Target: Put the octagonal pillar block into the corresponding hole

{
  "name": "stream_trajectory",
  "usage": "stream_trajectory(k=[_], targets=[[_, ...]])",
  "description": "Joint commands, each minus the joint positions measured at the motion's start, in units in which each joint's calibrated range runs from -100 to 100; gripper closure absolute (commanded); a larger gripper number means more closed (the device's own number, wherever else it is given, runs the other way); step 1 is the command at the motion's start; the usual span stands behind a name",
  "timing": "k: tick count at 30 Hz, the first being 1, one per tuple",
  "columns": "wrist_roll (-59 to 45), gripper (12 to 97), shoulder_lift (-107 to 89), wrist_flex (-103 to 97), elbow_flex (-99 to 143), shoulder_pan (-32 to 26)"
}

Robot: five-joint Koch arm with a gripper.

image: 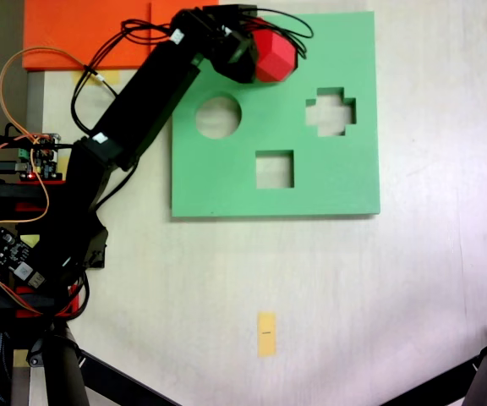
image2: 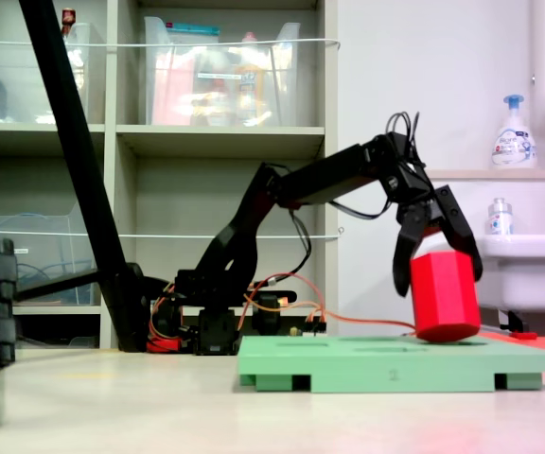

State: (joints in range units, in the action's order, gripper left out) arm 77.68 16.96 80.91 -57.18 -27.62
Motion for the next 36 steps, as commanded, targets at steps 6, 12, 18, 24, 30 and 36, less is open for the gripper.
stream_trajectory(k=[6, 12, 18, 24, 30, 36], targets=[[-2.20, 76.7, 0.77, -4.12, -4.44, -0.39], [-2.93, 76.7, 2.87, -4.12, -4.44, -0.54], [-2.88, 76.7, 4.41, -5.37, -4.44, -0.68], [-2.88, 76.6, 6.78, -7.10, -4.44, -0.68], [-2.88, 76.6, 7.76, -8.26, -4.54, -0.29], [-2.88, 76.2, 7.90, -9.12, -4.94, 0.59]])
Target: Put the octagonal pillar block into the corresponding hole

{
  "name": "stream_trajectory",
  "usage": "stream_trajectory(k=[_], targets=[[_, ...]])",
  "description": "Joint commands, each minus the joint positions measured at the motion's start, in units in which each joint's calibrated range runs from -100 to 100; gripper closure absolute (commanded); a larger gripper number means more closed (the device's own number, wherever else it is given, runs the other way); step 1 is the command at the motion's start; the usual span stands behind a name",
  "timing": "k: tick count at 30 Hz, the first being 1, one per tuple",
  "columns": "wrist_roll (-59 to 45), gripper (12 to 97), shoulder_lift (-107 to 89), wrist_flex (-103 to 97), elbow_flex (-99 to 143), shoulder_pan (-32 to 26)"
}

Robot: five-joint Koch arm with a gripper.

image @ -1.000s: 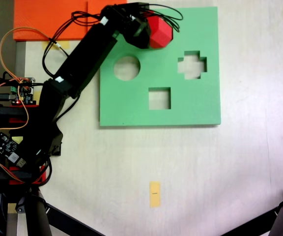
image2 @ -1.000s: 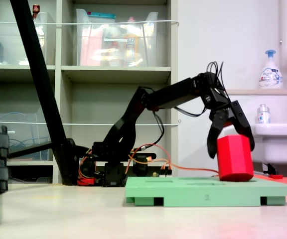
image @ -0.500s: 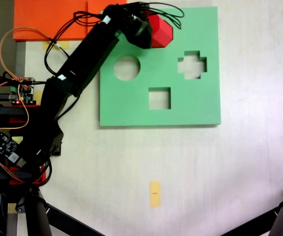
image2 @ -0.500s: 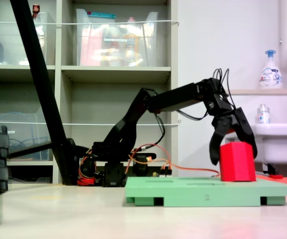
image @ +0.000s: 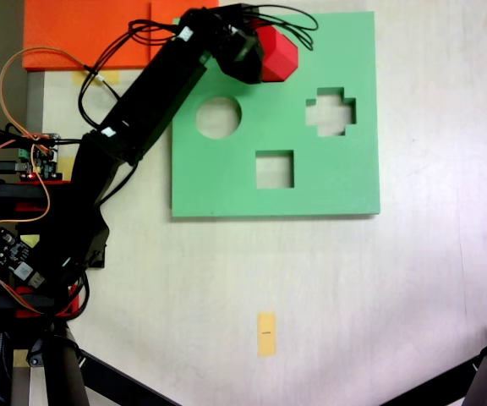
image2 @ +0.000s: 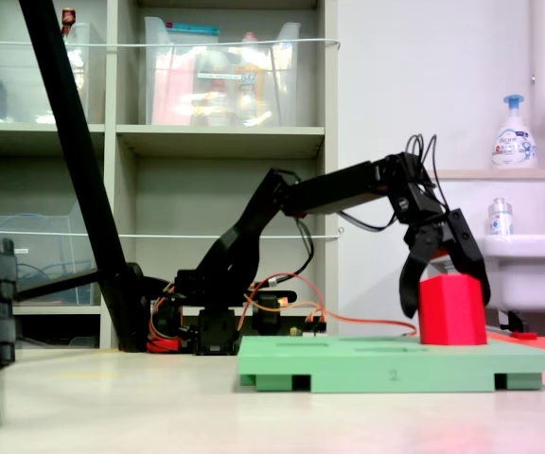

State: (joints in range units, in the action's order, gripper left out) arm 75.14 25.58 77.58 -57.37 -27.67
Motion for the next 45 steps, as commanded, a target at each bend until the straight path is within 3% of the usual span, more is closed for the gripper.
stream_trajectory(k=[1, 18, 22, 24, 29, 35, 40, 43, 45], targets=[[-0.34, 76.2, -0.58, -5.80, -4.84, 0.78], [-0.39, 70.7, 2.77, -7.24, -5.94, 2.34], [-0.39, 53.9, 2.91, -7.24, -5.84, 1.95], [-0.39, 51.5, 2.77, -6.37, -5.84, 1.71], [-0.73, 26.5, -2.54, -4.54, -5.84, 0.68], [-7.77, 26.5, -27.68, 3.54, -5.84, 0.68], [-28.91, 26.9, -51.98, 10.00, -5.84, 6.54], [-40.68, 43.0, -60.22, 5.57, -5.84, 12.21], [-48.50, 46.8, -62.73, 2.20, -5.84, 15.92]])
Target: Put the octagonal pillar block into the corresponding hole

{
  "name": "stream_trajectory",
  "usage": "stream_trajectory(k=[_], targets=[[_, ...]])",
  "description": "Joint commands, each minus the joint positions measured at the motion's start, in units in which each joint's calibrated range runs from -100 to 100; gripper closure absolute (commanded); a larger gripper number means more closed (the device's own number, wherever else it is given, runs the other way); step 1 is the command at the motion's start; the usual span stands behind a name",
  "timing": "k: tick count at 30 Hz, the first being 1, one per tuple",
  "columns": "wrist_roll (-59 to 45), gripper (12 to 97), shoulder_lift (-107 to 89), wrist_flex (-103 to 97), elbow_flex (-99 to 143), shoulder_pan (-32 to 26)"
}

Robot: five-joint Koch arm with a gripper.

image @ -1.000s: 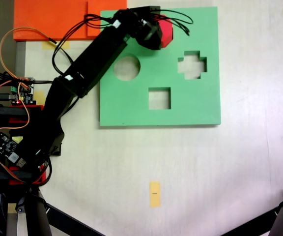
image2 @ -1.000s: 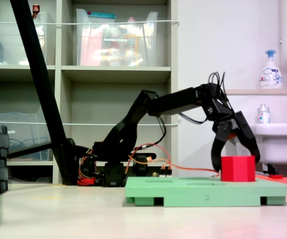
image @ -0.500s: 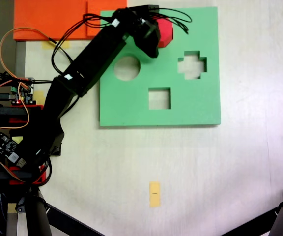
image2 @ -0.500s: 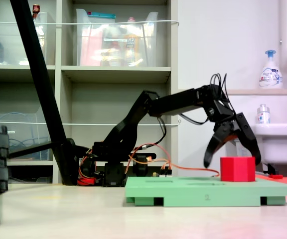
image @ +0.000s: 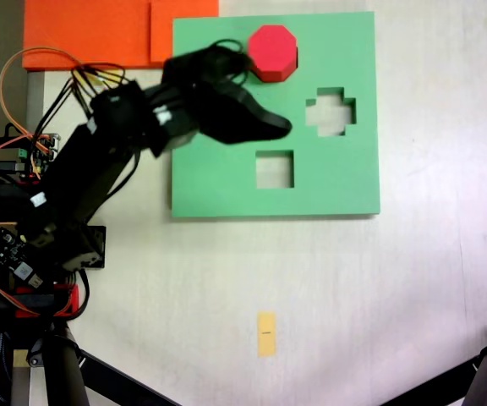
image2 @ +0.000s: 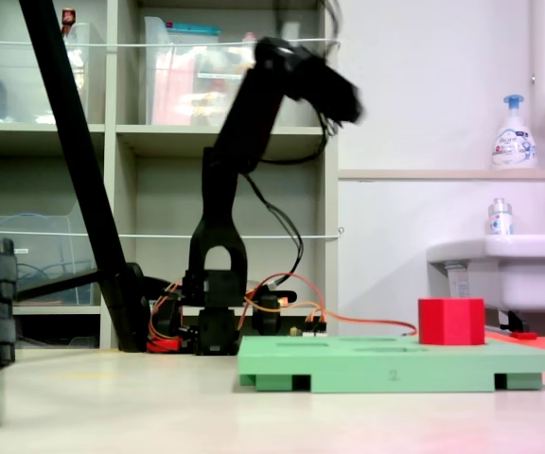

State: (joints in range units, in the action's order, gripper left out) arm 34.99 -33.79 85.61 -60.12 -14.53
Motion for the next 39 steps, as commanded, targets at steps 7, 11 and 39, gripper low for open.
stream_trajectory(k=[7, 11, 39], targets=[[-23.74, 56.4, -8.11, -7.66, 6.88, 13.77], [-27.20, 57.9, -33.53, -38.57, 51.04, 16.41], [-30.28, 59.7, -66.21, -87.78, 160.12, 12.84]])
